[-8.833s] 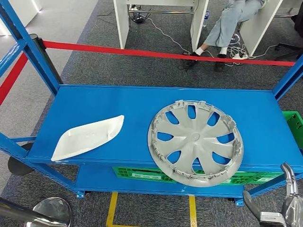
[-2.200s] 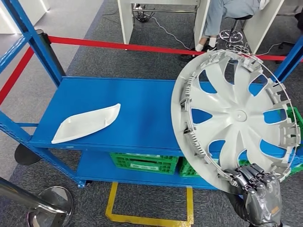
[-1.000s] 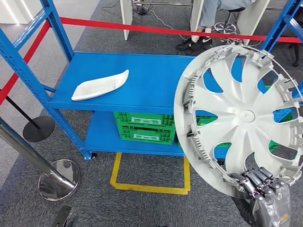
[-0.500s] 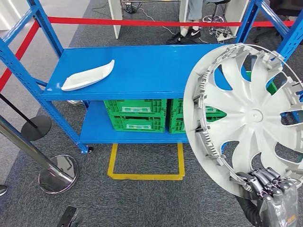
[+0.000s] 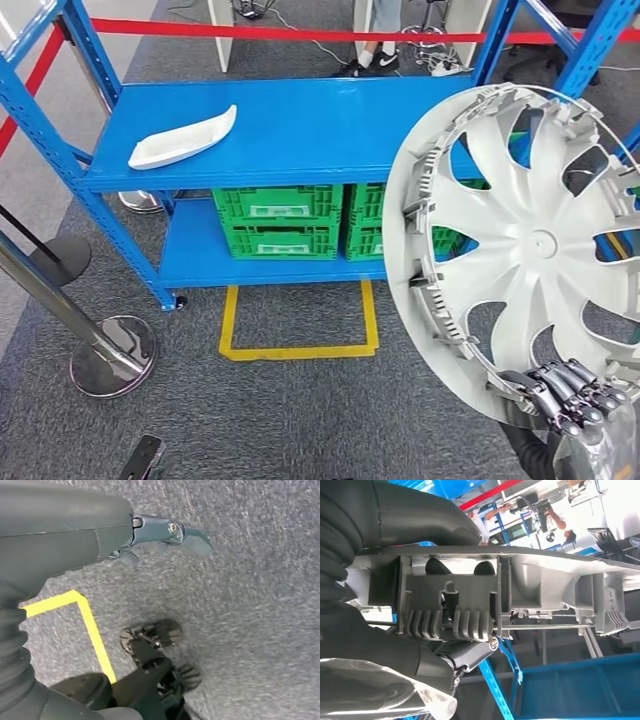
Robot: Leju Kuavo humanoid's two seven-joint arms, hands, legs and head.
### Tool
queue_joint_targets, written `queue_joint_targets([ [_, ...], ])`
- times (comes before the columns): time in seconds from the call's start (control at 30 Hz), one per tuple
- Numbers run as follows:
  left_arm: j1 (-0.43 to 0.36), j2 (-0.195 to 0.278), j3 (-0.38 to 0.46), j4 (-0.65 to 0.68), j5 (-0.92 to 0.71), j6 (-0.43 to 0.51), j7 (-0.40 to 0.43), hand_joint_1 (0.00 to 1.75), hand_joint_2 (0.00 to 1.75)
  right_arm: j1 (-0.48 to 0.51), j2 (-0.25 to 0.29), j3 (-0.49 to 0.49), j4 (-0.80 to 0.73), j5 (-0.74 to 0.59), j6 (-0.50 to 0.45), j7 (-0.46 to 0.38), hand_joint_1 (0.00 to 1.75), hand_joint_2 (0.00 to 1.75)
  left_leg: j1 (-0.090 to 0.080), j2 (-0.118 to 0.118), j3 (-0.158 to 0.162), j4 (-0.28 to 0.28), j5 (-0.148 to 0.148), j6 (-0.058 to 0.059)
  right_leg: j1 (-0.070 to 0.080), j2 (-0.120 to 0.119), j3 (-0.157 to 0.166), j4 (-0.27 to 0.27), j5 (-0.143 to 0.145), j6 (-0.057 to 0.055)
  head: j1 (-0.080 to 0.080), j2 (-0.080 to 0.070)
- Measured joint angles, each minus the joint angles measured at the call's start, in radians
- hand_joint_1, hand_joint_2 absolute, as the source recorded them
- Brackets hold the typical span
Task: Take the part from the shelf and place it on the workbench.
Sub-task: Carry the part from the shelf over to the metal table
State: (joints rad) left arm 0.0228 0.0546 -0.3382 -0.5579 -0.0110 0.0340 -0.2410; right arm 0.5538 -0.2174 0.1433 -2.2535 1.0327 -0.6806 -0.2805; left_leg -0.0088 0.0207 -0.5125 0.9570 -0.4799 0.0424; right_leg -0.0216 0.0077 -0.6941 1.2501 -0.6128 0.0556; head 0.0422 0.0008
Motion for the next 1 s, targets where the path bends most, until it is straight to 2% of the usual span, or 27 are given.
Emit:
queue_joint_targets([
  [0.03,0.001,0.0,0.0,0.0,-0.003,0.001,0.0,0.0,1.75,0.002,0.0,0.001,0.0,-0.005,0.0,0.0,1.75,1.75,-0.002,0.009,-0.012,0.005,0.005,0.0,0.0,-0.001,0.007,0.025,0.005,0.001,0.0,0.0],
  [0.07,0.002,0.0,0.0,0.0,-0.005,0.001,0.0,0.0,1.75,0.004,0.0,0.001,-0.001,-0.01,0.0,-0.002,1.75,1.75,-0.003,0.017,-0.025,0.011,0.01,-0.001,0.0,-0.003,0.033,0.012,0.028,0.001,0.0,0.0],
  [0.1,0.003,0.0,0.0,0.0,-0.008,0.002,0.001,0.0,1.75,0.006,0.0,0.002,-0.002,-0.013,0.0,-0.003,1.75,1.75,-0.004,0.024,-0.036,0.018,0.014,-0.002,0.001,-0.01,0.075,-0.038,0.056,0.0,0.0,0.0],
  [0.13,0.003,0.0,0.0,0.0,-0.01,0.002,0.001,0.0,1.75,0.006,0.0,0.002,-0.004,-0.015,0.0,-0.003,1.75,1.75,-0.005,0.031,-0.046,0.025,0.018,-0.005,0.002,-0.023,0.126,-0.109,0.072,-0.001,0.0,0.0],
  [0.17,0.004,0.0,0.0,-0.001,-0.01,0.002,0.001,0.0,1.75,0.006,0.0,0.002,-0.006,-0.016,0.0,-0.003,1.75,1.75,-0.006,0.037,-0.055,0.032,0.021,-0.009,0.006,-0.037,0.175,-0.182,0.078,-0.004,0.0,0.0],
  [0.2,0.004,0.0,0.0,-0.002,-0.01,0.002,0.001,0.0,1.75,0.007,0.001,0.002,-0.009,-0.016,0.0,-0.003,1.75,1.75,-0.007,0.044,-0.061,0.037,0.026,-0.014,0.009,-0.047,0.209,-0.236,0.075,-0.007,0.0,0.0],
  [0.23,0.005,0.0,0.0,-0.003,-0.01,0.002,0.001,0.0,1.75,0.007,0.001,0.002,-0.011,-0.016,0.0,-0.003,1.75,1.75,-0.008,0.05,-0.066,0.04,0.032,-0.02,0.012,-0.051,0.225,-0.267,0.067,-0.011,-0.001,0.0],
  [0.3,0.006,0.001,0.0,-0.003,-0.01,0.002,0.001,0.0,1.75,0.009,0.002,0.002,-0.016,-0.016,0.0,-0.003,1.75,1.75,-0.008,0.06,-0.073,0.042,0.043,-0.03,0.013,-0.04,0.216,-0.278,0.075,-0.026,-0.002,0.0],
  [0.33,0.006,0.001,0.0,-0.003,-0.01,0.002,0.001,0.0,1.75,0.009,0.003,0.002,-0.017,-0.016,0.0,-0.003,1.75,1.75,-0.007,0.052,-0.077,0.047,0.032,-0.037,0.012,-0.035,0.208,-0.279,0.083,-0.036,-0.002,0.0],
  [0.37,0.007,0.001,0.0,-0.003,-0.01,0.002,0.001,0.0,1.75,0.009,0.004,0.002,-0.017,-0.016,0.0,-0.003,1.75,1.75,-0.005,0.038,-0.082,0.065,0.004,-0.043,0.01,-0.03,0.198,-0.28,0.094,-0.047,-0.003,0.0],
  [0.4,0.008,0.001,-0.001,-0.004,-0.01,0.003,0.001,0.0,1.75,0.009,0.005,0.002,-0.018,-0.016,0.0,-0.003,1.75,1.75,-0.002,0.019,-0.09,0.101,-0.042,-0.049,0.008,-0.025,0.186,-0.281,0.105,-0.056,-0.003,0.0],
  [0.47,0.01,0.002,-0.001,-0.004,-0.011,0.003,0.001,0.0,1.75,0.008,0.007,0.002,-0.018,-0.016,0.0,-0.003,1.75,1.75,0.003,-0.007,-0.108,0.215,-0.144,-0.057,0.009,-0.012,0.16,-0.279,0.128,-0.064,-0.004,0.0],
  [0.5,0.01,0.002,-0.001,-0.004,-0.011,0.003,0.001,0.0,1.75,0.008,0.007,0.002,-0.018,-0.016,0.0,-0.003,1.75,1.75,0.004,-0.011,-0.112,0.268,-0.17,-0.058,0.009,-0.004,0.143,-0.276,0.14,-0.064,-0.004,0.0],
  [0.53,0.009,0.003,-0.001,-0.004,-0.011,0.003,0.001,0.0,1.75,0.008,0.008,0.002,-0.018,-0.016,0.0,-0.003,1.75,1.75,0.004,-0.012,-0.106,0.299,-0.17,-0.059,0.01,0.004,0.125,-0.271,0.151,-0.063,-0.004,0.0],
  [0.57,0.009,0.003,-0.001,-0.004,-0.011,0.003,0.001,0.0,1.75,0.008,0.008,0.002,-0.018,-0.016,0.0,-0.003,1.75,1.75,0.005,-0.014,-0.086,0.299,-0.146,-0.057,0.01,0.012,0.106,-0.265,0.161,-0.061,-0.004,0.0],
  [0.6,0.008,0.003,-0.001,-0.004,-0.011,0.003,0.001,0.0,1.75,0.008,0.009,0.002,-0.018,-0.016,0.0,-0.003,1.75,1.75,0.005,-0.018,-0.053,0.266,-0.111,-0.054,0.01,0.021,0.088,-0.257,0.17,-0.058,-0.004,0.0],
  [0.63,0.007,0.003,-0.001,-0.004,-0.011,0.003,0.001,0.0,1.75,0.008,0.01,0.002,-0.018,-0.016,0.0,-0.003,1.75,1.75,0.005,-0.032,-0.008,0.207,-0.085,-0.048,0.009,0.029,0.071,-0.25,0.179,-0.055,-0.004,0.0],
  [0.67,0.007,0.004,-0.001,-0.004,-0.011,0.003,0.001,0.0,1.75,0.008,0.011,0.002,-0.018,-0.016,0.0,-0.003,1.75,1.75,0.005,-0.048,0.042,0.133,-0.076,-0.042,0.011,0.038,0.056,-0.244,0.189,-0.052,-0.004,0.0],
  [0.7,0.006,0.004,-0.001,-0.004,-0.011,0.003,0.001,0.0,1.75,0.009,0.011,0.002,-0.019,-0.016,0.0,-0.003,1.75,1.75,0.005,-0.064,0.082,0.068,-0.082,-0.038,0.012,0.045,0.047,-0.241,0.2,-0.048,-0.004,0.0],
  [0.73,0.006,0.005,-0.001,-0.005,-0.011,0.003,0.001,0.0,1.75,0.009,0.012,0.002,-0.021,-0.016,0.0,-0.003,1.75,1.75,0.004,-0.074,0.107,0.024,-0.092,-0.034,0.012,0.051,0.041,-0.242,0.212,-0.043,-0.003,0.0],
  [0.77,0.006,0.005,-0.001,-0.005,-0.011,0.004,0.002,0.0,1.75,0.009,0.012,0.003,-0.022,-0.016,0.0,-0.003,1.75,1.75,0.003,-0.074,0.116,0.002,-0.096,-0.031,0.011,0.058,0.038,-0.246,0.225,-0.038,-0.003,0.0],
  [0.8,0.005,0.005,-0.001,-0.006,-0.011,0.004,0.002,0.0,1.75,0.01,0.012,0.003,-0.023,-0.016,0.0,-0.003,1.75,1.75,0.003,-0.066,0.109,-0.003,-0.089,-0.027,0.01,0.065,0.035,-0.253,0.239,-0.031,-0.003,0.0],
  [0.83,0.005,0.004,-0.001,-0.006,-0.011,0.004,0.002,0.0,1.75,0.012,0.012,0.003,-0.024,-0.016,0.0,-0.004,1.75,1.75,0.004,-0.055,0.097,-0.003,-0.076,-0.021,0.01,0.063,0.028,-0.254,0.238,-0.026,-0.004,0.0],
  [0.87,0.004,0.003,-0.001,-0.006,-0.011,0.004,0.002,0.0,1.75,0.013,0.012,0.003,-0.025,-0.016,0.0,-0.004,1.75,1.75,0.006,-0.044,0.085,-0.005,-0.063,-0.013,0.009,0.053,0.02,-0.244,0.216,-0.022,-0.002,0.0],
  [0.9,0.005,0.002,-0.001,-0.006,-0.011,0.004,0.002,0.0,1.75,0.014,0.012,0.003,-0.026,-0.016,0.0,-0.004,1.75,1.75,0.009,-0.03,0.07,-0.007,-0.05,-0.006,0.009,0.037,0.007,-0.216,0.174,-0.018,0.001,0.0],
  [0.97,0.008,0.003,-0.001,-0.006,-0.011,0.004,0.002,0.0,1.75,0.013,0.013,0.003,-0.026,-0.016,0.0,-0.004,1.75,1.75,0.008,-0.006,0.04,-0.007,-0.026,0.0,0.005,0.005,-0.016,-0.102,0.062,-0.01,0.006,0.0],
  [1.0,0.008,0.003,-0.001,-0.006,-0.011,0.004,0.002,0.0,1.75,0.013,0.013,0.003,-0.026,-0.016,0.0,-0.004,1.75,1.75,0.008,0.006,0.024,-0.004,-0.013,-0.001,0.002,0.0,-0.023,-0.035,0.03,-0.004,0.006,0.0],
])
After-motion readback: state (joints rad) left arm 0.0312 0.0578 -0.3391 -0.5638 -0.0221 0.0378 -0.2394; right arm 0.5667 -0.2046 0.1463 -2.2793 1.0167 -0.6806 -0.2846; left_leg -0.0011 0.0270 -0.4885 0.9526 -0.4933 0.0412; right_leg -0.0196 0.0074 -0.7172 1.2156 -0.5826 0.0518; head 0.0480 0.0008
